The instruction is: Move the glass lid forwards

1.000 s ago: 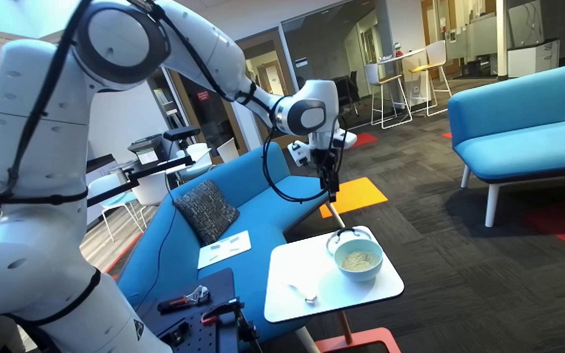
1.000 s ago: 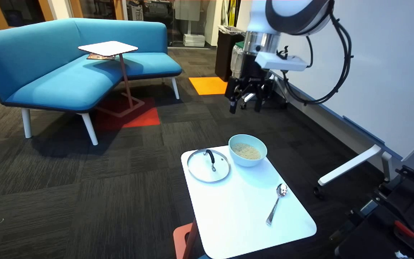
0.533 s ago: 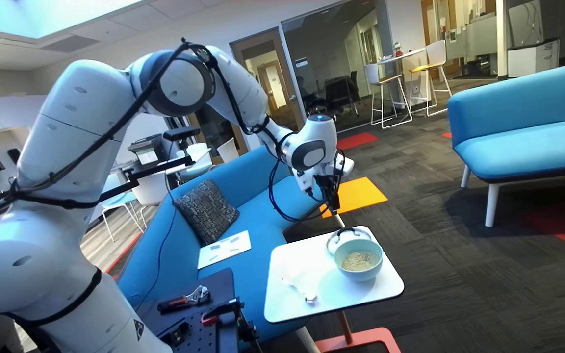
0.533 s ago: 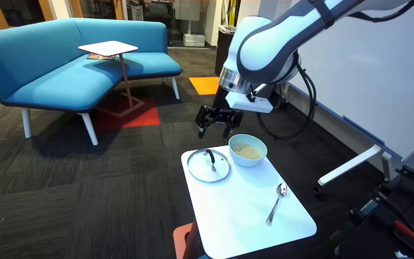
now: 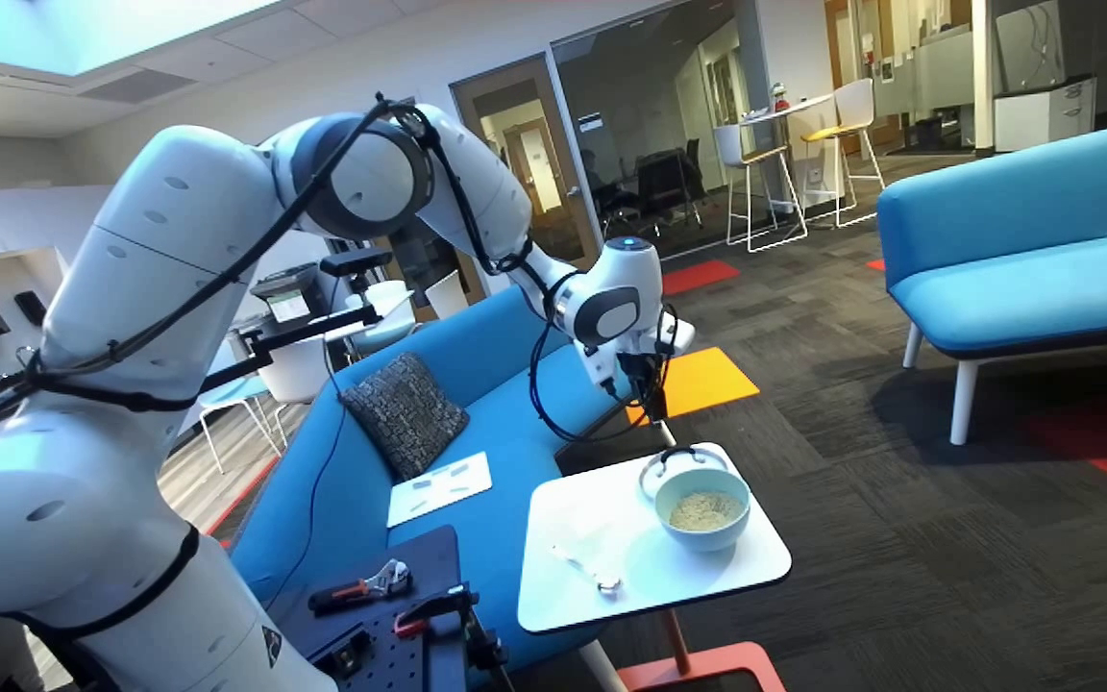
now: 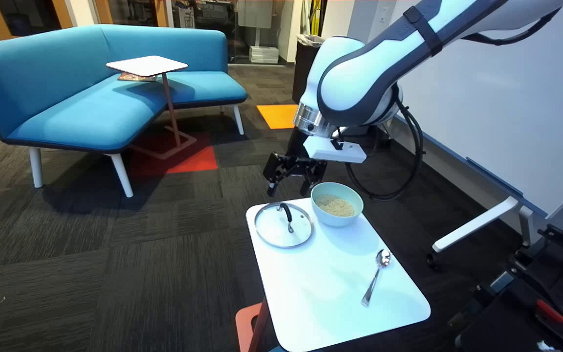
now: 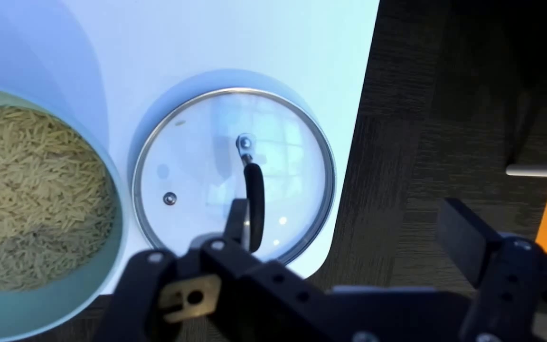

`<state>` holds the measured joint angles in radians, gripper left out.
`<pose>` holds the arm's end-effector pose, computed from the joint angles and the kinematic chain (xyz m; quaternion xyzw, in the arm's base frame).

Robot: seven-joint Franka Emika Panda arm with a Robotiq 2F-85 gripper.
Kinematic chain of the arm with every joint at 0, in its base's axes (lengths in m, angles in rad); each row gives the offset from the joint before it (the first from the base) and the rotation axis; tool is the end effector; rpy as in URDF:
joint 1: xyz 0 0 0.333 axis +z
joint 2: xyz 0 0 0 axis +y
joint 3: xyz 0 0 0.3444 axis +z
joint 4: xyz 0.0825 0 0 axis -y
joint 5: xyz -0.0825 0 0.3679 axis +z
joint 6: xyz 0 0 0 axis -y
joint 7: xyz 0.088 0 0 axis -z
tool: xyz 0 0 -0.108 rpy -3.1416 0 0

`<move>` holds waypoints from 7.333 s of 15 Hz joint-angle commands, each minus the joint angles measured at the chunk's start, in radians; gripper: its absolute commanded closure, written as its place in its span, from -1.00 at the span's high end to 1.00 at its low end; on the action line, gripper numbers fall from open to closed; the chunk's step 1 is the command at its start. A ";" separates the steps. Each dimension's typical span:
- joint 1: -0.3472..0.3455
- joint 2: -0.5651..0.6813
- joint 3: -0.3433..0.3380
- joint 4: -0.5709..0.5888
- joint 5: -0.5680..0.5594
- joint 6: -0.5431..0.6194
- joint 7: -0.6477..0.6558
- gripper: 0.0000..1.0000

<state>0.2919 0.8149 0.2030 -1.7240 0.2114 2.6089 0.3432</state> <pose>0.6090 0.3044 0.1593 -0.9898 0.0474 0.0183 0.1330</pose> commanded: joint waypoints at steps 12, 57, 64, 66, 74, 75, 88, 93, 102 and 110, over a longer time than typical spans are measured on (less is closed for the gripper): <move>0.178 0.129 -0.171 0.122 -0.071 0.026 0.174 1.00; 0.229 -0.035 -0.143 -0.291 -0.045 0.326 0.281 -0.93; 0.236 -0.160 -0.139 -0.463 -0.019 0.354 0.269 -0.93; 0.226 -0.168 -0.136 -0.468 -0.019 0.343 0.266 -0.93; 0.216 -0.118 -0.135 -0.425 -0.023 0.303 0.265 -0.93; 0.217 -0.112 -0.135 -0.417 -0.025 0.295 0.263 -0.93; 0.227 -0.040 -0.139 -0.320 -0.043 0.188 0.269 -0.93; 0.233 -0.016 -0.142 -0.282 -0.051 0.153 0.273 -0.93; 0.231 -0.063 -0.149 -0.320 -0.060 0.143 0.266 0.56; 0.196 -0.310 -0.145 -0.539 -0.102 0.168 0.198 1.00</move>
<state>0.5096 0.6450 0.0529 -2.1391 0.1243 2.7806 0.5747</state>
